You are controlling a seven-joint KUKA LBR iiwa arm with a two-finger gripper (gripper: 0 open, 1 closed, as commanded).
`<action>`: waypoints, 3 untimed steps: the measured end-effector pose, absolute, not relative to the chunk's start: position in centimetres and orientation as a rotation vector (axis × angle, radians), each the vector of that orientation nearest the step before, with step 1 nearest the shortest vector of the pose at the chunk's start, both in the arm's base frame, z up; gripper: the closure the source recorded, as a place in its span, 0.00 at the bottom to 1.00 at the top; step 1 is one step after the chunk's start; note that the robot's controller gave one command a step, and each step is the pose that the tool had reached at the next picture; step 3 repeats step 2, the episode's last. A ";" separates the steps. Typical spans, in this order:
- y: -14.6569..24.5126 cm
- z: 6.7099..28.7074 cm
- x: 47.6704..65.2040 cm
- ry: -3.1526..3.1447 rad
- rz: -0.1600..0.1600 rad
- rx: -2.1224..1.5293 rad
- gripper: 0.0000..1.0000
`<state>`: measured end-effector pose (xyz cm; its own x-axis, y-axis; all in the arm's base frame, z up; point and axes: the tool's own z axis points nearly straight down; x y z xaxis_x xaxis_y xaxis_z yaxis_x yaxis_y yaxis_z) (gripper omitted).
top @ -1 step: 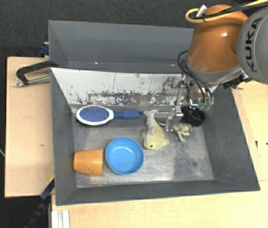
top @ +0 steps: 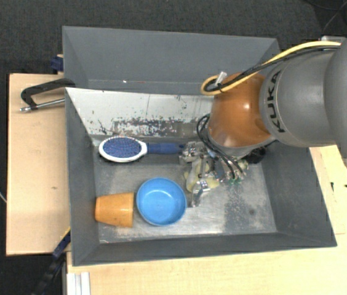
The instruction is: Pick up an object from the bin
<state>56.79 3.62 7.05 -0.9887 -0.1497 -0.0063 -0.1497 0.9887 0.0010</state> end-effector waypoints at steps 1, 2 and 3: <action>3.6 7.5 57.0 3.120 0.003 -0.235 1.00; 2.6 25.5 55.5 3.116 0.000 -0.259 1.00; 2.6 25.5 55.5 3.116 0.000 -0.259 1.00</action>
Offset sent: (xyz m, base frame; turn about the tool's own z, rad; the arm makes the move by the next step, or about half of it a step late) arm 0.0000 0.0000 0.0000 0.0000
